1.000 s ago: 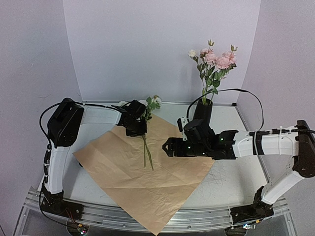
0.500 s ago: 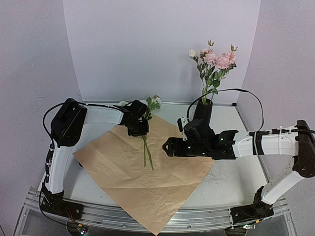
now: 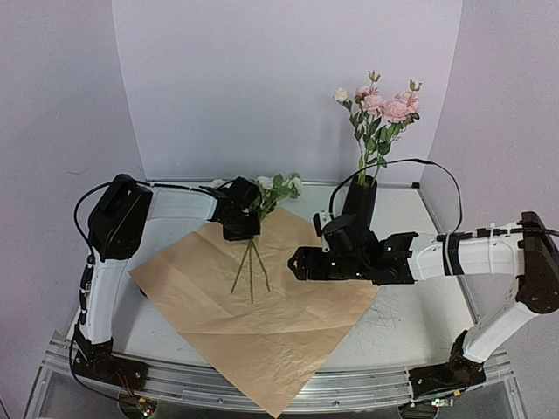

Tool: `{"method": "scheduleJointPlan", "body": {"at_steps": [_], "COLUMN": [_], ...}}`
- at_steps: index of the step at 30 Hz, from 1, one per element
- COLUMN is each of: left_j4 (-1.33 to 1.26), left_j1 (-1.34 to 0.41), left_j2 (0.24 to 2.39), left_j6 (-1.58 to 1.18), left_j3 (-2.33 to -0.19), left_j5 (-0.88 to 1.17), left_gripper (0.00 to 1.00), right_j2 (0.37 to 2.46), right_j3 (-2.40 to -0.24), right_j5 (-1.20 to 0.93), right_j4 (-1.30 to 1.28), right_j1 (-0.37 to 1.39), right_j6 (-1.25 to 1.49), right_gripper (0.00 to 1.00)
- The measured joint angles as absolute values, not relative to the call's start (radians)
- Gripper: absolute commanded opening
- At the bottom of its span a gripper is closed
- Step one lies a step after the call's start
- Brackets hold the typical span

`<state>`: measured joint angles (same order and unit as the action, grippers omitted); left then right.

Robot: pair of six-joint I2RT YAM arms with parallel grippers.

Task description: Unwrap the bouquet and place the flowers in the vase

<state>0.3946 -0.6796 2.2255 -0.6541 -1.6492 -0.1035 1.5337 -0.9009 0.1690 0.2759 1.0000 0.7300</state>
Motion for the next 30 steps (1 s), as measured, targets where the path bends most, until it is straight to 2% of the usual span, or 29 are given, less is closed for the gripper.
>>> {"method": "scheduleJointPlan", "body": {"at_steps": [8, 14, 24, 30], "left_j4": [0.421, 0.404, 0.176, -0.002], "left_j1": [-0.680, -0.680, -0.679, -0.680], "left_j2": [1.976, 1.761, 1.473, 1.342], "left_j6": [-0.592, -0.553, -0.482, -0.471], "left_j3": [-1.535, -1.457, -1.149, -1.068], "left_j5": [-0.105, -0.062, 0.236, 0.408], "left_gripper": [0.00, 0.00, 0.00, 0.00], "right_j2": [1.534, 1.534, 1.496, 1.477], "right_j3": [-0.915, -1.018, -1.209, -1.258], "right_j5": [0.193, 0.188, 0.104, 0.027], "right_j4": [0.272, 0.262, 0.289, 0.356], "right_j1": [1.000, 1.000, 0.964, 0.953], "right_j6": [0.716, 0.688, 0.655, 0.681], "right_gripper": [0.78, 0.76, 0.70, 0.70]}}
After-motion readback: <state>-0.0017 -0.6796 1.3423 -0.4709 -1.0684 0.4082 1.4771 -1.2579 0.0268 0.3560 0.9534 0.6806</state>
